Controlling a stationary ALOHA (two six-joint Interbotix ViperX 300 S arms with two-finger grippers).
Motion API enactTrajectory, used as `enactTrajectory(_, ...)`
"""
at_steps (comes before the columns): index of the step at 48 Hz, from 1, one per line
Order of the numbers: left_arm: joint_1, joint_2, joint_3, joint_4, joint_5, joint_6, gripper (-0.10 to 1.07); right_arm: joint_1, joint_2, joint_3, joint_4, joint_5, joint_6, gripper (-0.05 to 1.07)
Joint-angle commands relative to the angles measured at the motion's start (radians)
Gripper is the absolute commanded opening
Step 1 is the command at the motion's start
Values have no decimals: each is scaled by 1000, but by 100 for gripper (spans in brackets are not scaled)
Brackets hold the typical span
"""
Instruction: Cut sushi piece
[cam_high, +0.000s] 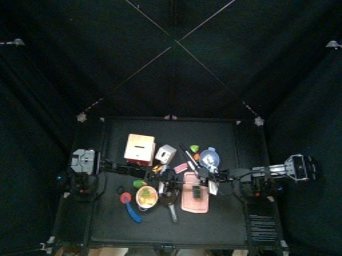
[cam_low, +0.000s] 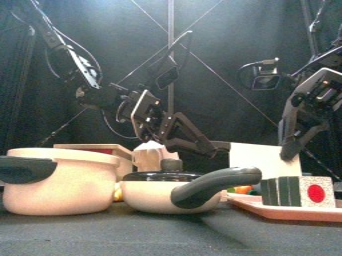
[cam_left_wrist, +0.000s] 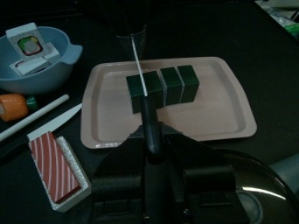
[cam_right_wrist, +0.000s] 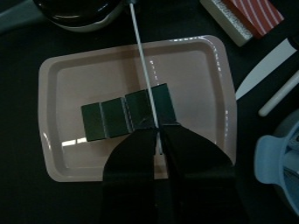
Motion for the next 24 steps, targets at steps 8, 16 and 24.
enactTrajectory(8,-21,-5,-2,5,14,3,42,-11,29,23,-18,2,-2,32)
enactTrajectory(16,-31,-9,-8,5,14,3,42,-18,21,29,-23,6,-3,32)
enactTrajectory(24,-46,-14,-12,5,14,3,42,-12,23,44,-26,3,-3,32)
